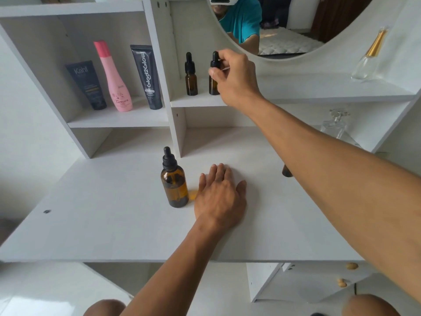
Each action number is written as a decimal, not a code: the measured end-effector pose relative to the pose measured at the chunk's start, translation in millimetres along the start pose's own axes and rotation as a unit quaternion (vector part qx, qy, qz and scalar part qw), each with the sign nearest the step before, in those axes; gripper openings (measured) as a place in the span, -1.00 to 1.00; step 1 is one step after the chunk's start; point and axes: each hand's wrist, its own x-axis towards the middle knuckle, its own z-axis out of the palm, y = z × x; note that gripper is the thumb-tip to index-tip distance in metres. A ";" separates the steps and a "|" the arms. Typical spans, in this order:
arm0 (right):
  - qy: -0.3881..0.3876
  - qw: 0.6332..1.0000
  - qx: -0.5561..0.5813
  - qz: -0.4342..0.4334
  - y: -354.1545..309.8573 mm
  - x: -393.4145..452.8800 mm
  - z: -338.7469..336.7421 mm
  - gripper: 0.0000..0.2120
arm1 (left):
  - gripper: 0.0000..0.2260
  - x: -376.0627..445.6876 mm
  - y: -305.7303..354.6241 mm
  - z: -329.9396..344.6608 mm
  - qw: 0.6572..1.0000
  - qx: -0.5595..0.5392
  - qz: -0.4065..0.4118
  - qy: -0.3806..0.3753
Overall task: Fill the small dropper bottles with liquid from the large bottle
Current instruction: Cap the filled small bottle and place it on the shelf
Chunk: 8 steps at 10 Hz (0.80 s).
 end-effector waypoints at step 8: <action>0.001 0.998 0.029 0.046 5.1 -13.3 -11.7 -0.51 | -0.43 0.3 -1.3 3.0 1.000 -0.002 0.005 0.008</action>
